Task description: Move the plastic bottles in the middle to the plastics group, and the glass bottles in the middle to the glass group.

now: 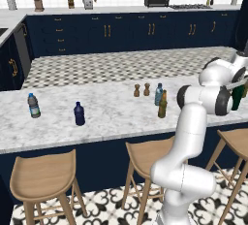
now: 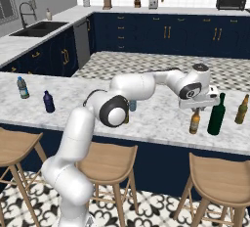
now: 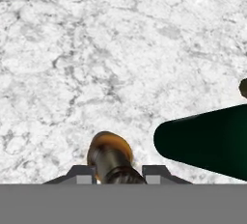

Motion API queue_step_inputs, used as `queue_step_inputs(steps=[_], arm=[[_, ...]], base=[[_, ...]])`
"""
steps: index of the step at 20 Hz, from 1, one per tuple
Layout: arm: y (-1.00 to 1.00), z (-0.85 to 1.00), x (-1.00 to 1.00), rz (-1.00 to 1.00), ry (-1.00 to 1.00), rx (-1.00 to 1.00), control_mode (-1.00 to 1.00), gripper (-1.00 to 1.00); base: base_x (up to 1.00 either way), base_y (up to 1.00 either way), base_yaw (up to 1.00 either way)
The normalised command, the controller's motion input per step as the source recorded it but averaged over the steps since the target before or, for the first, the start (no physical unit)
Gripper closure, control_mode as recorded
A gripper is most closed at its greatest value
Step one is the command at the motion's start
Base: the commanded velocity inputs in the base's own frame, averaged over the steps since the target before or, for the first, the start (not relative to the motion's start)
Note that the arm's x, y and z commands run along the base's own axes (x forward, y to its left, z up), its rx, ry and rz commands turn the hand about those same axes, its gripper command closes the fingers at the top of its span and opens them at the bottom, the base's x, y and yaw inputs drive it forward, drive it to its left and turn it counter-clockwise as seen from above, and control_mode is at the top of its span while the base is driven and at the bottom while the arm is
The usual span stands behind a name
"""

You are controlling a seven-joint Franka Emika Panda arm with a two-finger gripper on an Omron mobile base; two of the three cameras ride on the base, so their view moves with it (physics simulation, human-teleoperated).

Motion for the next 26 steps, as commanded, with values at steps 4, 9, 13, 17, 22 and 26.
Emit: queue_step_inputs(steps=[4,9,13,17,22,26], arm=[[0.02,-0.13,0.00,-0.02,0.00,0.00,-1.00,-1.00],[0.00,0.09,-0.05,-0.09,0.00,0.00,-1.00,-1.00],[0.03,0.46,-0.17,-0.09,-0.02,0.07,-1.00,-1.00],[0.28,0.49,-0.29,-0.07,-0.06,0.04,-1.00,-1.00],[0.51,0.22,-0.58,-0.04,-0.07,0.01,-1.00,-1.00],[0.82,0.01,-0.52,-0.07,0.00,0.00,-1.00,-1.00]], base=[[0.00,0.00,0.00],[0.00,0.00,0.00],[0.00,0.00,0.00],[0.00,0.00,0.00],[0.00,0.00,0.00],[0.00,0.00,0.00]])
